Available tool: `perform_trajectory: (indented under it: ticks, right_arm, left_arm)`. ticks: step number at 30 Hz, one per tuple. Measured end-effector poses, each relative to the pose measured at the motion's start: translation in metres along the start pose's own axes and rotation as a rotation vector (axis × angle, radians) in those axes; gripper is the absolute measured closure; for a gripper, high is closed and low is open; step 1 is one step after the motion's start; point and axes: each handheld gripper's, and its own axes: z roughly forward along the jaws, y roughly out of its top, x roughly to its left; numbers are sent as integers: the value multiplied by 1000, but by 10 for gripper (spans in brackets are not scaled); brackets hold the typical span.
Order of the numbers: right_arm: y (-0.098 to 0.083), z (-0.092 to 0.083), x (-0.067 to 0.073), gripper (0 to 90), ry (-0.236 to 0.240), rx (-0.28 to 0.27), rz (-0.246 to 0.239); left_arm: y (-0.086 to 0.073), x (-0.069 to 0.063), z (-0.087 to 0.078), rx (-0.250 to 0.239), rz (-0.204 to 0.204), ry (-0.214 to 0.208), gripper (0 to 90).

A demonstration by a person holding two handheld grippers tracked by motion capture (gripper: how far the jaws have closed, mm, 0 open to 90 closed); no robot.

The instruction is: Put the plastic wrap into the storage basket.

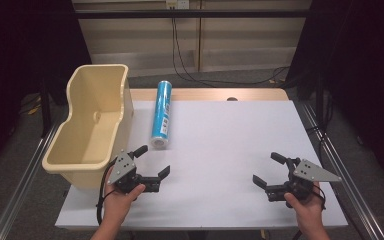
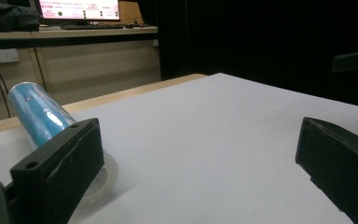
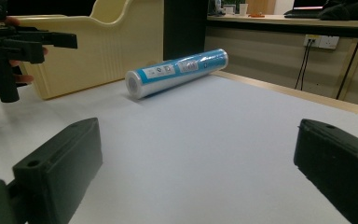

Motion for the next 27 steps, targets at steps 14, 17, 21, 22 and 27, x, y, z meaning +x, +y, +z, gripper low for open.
perform_trajectory:
  ticks: [14, 17, 21, 22, 27]
  right_arm:
    - [0, -1, 0, 8, 0, 0, 4]
    - [0, -2, 0, 9, 0, -2, 3]
    - [0, -2, -1, 8, -2, -4, 4]
    - [0, -2, -1, 8, -2, -3, 2]
    - [0, -1, 0, 9, 1, -3, -1]
  left_arm:
    - [6, 10, 31, 77, -38, 63, 7]
    - [6, 12, 36, 96, -43, 71, 7]
    - [7, 17, 44, 100, -47, 88, 7]
    - [7, 18, 46, 99, -50, 94, 7]
    - [11, 24, 55, 114, -51, 119, 7]
